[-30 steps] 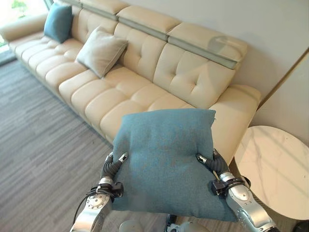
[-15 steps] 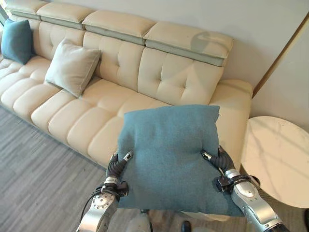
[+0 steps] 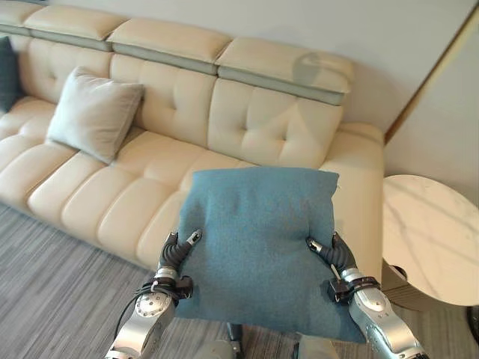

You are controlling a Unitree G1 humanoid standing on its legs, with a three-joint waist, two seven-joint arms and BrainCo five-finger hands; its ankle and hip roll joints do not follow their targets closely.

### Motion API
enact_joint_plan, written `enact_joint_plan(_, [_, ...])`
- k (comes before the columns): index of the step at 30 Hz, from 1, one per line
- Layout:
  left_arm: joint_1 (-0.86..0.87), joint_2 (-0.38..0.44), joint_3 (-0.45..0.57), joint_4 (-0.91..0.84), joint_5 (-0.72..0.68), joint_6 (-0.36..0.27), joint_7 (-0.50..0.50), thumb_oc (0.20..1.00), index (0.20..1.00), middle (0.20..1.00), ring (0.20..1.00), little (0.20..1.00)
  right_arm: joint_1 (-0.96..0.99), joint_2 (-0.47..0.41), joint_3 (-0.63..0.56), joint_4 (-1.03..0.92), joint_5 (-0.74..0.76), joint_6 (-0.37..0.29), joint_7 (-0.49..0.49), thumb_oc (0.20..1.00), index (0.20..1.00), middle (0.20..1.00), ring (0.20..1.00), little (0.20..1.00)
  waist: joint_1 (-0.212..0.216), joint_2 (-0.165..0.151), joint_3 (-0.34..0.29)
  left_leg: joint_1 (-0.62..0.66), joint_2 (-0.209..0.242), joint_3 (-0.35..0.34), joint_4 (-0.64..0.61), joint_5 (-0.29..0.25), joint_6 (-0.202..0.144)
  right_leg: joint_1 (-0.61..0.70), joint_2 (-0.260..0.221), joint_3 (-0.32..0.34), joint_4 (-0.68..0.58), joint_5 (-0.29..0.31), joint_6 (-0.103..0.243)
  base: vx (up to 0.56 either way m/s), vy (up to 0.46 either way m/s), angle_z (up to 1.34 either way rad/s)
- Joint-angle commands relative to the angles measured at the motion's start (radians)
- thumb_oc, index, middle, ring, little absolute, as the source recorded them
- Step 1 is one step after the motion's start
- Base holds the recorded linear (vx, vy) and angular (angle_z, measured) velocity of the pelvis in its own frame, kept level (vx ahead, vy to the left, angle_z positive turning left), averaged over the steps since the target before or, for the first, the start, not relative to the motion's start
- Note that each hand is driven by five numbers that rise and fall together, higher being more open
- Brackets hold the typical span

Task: Pick up all the scattered cushions and arrange them neatly on the sofa.

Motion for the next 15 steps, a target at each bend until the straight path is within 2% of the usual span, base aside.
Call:
enact_joint_plan(1, [-0.077, -0.056, -0.018, -0.112, 0.045, -0.104, -0.038, 0.2, 0.2, 0.2, 0.2, 0.2, -0.05, 0.009, 0.063, -0.072, -0.018, -0.065, 0.045, 0.2, 0.2, 0.2, 0.2, 0.2, 0.004, 0.036, -0.051, 0.074, 0.044, -0.018, 0.0, -0.132, -0.071, 0.053, 0.066, -0.246, -0.242, 0.095, -0.007, 0.07, 0.041, -1.08])
enact_joint_plan(2, [-0.077, -0.057, -0.018, -0.112, 0.045, -0.104, -0.038, 0.2, 0.2, 0.2, 0.2, 0.2, -0.05, 0.009, 0.063, -0.072, -0.018, -0.065, 0.045, 0.2, 0.2, 0.2, 0.2, 0.2, 0.003, 0.036, -0.051, 0.074, 0.045, -0.018, 0.0, -0.132, -0.071, 0.054, 0.066, -0.246, -0.243, 0.095, -0.007, 0.19, 0.041, -1.2])
enact_joint_plan(3, [-0.075, -0.067, -0.01, -0.114, 0.049, -0.1, -0.043, 0.2, 0.2, 0.2, 0.2, 0.2, -0.056, 0.009, 0.06, -0.067, -0.024, -0.066, 0.042, 0.2, 0.2, 0.2, 0.2, 0.2, 0.008, 0.029, -0.072, 0.094, 0.044, 0.041, 0.005, -0.155, -0.072, 0.073, 0.06, -0.342, -0.311, 0.108, -0.011, 0.22, -0.031, -1.02])
enact_joint_plan(5, [-0.075, -0.078, -0.022, -0.112, 0.053, -0.098, -0.054, 0.2, 0.2, 0.2, 0.2, 0.2, -0.045, 0.003, 0.046, -0.073, -0.021, -0.068, 0.045, 0.2, 0.2, 0.2, 0.2, 0.2, -0.007, 0.022, -0.09, 0.102, 0.044, 0.061, 0.055, -0.19, -0.075, 0.105, 0.087, -0.294, -0.36, 0.116, -0.022, 0.26, -0.072, -1.19])
enact_joint_plan(7, [-0.078, -0.082, -0.024, -0.114, 0.047, -0.101, -0.054, 0.2, 0.2, 0.2, 0.2, 0.2, -0.043, 0.0, 0.042, -0.072, -0.023, -0.069, 0.041, 0.2, 0.2, 0.2, 0.2, 0.2, -0.006, 0.022, -0.094, 0.096, 0.051, 0.068, 0.105, -0.207, -0.081, 0.124, 0.09, -0.289, -0.372, 0.114, -0.024, 0.22, -0.113, -0.27])
enact_joint_plan(8, [-0.071, -0.083, -0.025, -0.117, 0.037, -0.106, -0.059, 0.2, 0.2, 0.2, 0.2, 0.2, -0.035, -0.012, 0.027, -0.083, -0.007, -0.076, 0.032, 0.2, 0.2, 0.2, 0.2, 0.2, -0.013, 0.014, -0.092, 0.061, 0.089, 0.084, 0.276, -0.208, -0.111, 0.168, 0.114, -0.257, -0.411, 0.093, -0.054, 0.24, -0.155, -0.09])
enact_joint_plan(9, [-0.071, -0.083, -0.025, -0.117, 0.037, -0.106, -0.059, 0.2, 0.2, 0.2, 0.2, 0.2, -0.035, -0.012, 0.027, -0.083, -0.007, -0.076, 0.032, 0.2, 0.2, 0.2, 0.2, 0.2, -0.012, 0.015, -0.092, 0.06, 0.091, 0.085, 0.28, -0.21, -0.111, 0.168, 0.115, -0.256, -0.412, 0.094, -0.054, 0.23, -0.193, -0.24])
enact_joint_plan(10, [-0.067, -0.084, -0.026, -0.116, 0.034, -0.108, -0.058, 0.2, 0.2, 0.2, 0.2, 0.2, -0.038, -0.017, 0.029, -0.086, 0.0, -0.078, 0.03, 0.2, 0.2, 0.2, 0.2, 0.2, -0.009, 0.011, -0.09, 0.036, 0.116, 0.084, 0.372, -0.188, -0.13, 0.192, 0.127, -0.238, -0.428, 0.087, -0.068, 0.18, -0.125, -0.4])
enact_joint_plan(11, [-0.06, -0.083, -0.025, -0.11, 0.024, -0.115, -0.044, 0.2, 0.2, 0.2, 0.2, 0.2, -0.048, -0.02, 0.045, -0.08, 0.018, -0.082, 0.027, 0.2, 0.2, 0.2, 0.2, 0.2, 0.009, 0.014, -0.074, -0.002, 0.128, 0.028, 0.495, -0.139, -0.159, 0.221, 0.147, -0.194, -0.443, 0.073, -0.091, 0.18, -0.13, -0.33])
enact_joint_plan(12, [-0.06, -0.083, -0.025, -0.11, 0.024, -0.116, -0.044, 0.2, 0.2, 0.2, 0.2, 0.2, -0.048, -0.02, 0.045, -0.08, 0.018, -0.082, 0.027, 0.2, 0.2, 0.2, 0.2, 0.2, 0.01, 0.014, -0.073, -0.003, 0.13, 0.028, 0.499, -0.14, -0.161, 0.222, 0.149, -0.194, -0.445, 0.073, -0.093, 0.17, -0.052, -0.41])
enact_joint_plan(13, [-0.044, -0.089, -0.013, -0.111, 0.017, -0.116, -0.028, 0.2, 0.2, 0.2, 0.2, 0.2, -0.058, -0.025, 0.059, -0.075, 0.015, -0.076, 0.033, 0.2, 0.2, 0.2, 0.2, 0.2, 0.026, 0.019, -0.064, -0.028, 0.103, -0.049, 0.531, -0.122, -0.168, 0.236, 0.154, -0.158, -0.455, 0.069, -0.1, 0.11, 0.013, -1.03])
enact_joint_plan(15, [-0.023, -0.1, 0.003, -0.111, 0.006, -0.115, -0.02, 0.2, 0.2, 0.2, 0.2, 0.2, -0.065, -0.025, 0.072, -0.068, 0.011, -0.069, 0.038, 0.2, 0.2, 0.2, 0.2, 0.2, 0.033, 0.019, -0.064, -0.039, 0.099, -0.087, 0.476, -0.143, -0.149, 0.245, 0.148, -0.129, -0.466, 0.075, -0.091, 0.12, 0.048, -1.19])
